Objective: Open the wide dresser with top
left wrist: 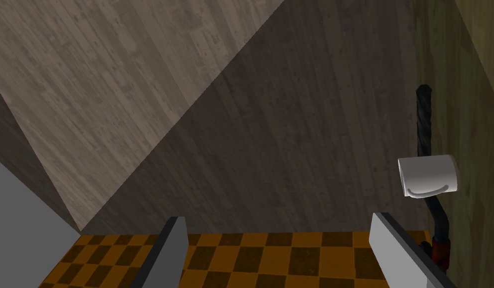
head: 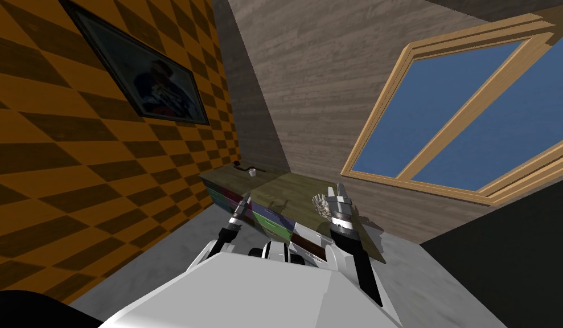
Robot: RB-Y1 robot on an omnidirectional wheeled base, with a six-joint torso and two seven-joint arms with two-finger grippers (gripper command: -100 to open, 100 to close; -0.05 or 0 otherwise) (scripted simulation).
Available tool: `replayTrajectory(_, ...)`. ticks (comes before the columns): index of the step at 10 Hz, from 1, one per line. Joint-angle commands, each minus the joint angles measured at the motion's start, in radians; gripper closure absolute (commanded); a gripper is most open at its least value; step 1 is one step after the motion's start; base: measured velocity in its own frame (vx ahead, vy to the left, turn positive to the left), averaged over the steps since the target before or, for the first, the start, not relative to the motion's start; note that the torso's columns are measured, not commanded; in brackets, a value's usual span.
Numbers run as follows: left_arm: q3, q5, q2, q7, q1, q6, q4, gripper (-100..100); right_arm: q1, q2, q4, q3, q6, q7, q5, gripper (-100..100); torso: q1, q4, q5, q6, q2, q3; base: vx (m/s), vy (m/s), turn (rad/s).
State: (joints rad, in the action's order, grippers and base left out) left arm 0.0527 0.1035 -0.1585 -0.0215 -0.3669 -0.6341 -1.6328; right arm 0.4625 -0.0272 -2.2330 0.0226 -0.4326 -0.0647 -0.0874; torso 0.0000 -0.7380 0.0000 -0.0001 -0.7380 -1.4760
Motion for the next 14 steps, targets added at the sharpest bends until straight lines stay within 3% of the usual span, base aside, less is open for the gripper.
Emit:
replayTrajectory(1,-0.001,-0.002,-0.006,-0.004,0.014,-0.027,0.062,-100,0.0,0.0,0.0,0.0,0.0,0.0,0.0,0,0.0,0.0,0.0,0.0,0.0,0.0,0.008,-0.008,-0.018)
replayTrajectory(14,0.016,-0.002,-0.001,-0.049,0.108,-0.156,0.406,-100,0.0,0.0,0.0,0.0,0.0,0.0,0.0,0,0.0,0.0,0.0,0.0,0.0,0.0,0.011,-0.012,-0.023)
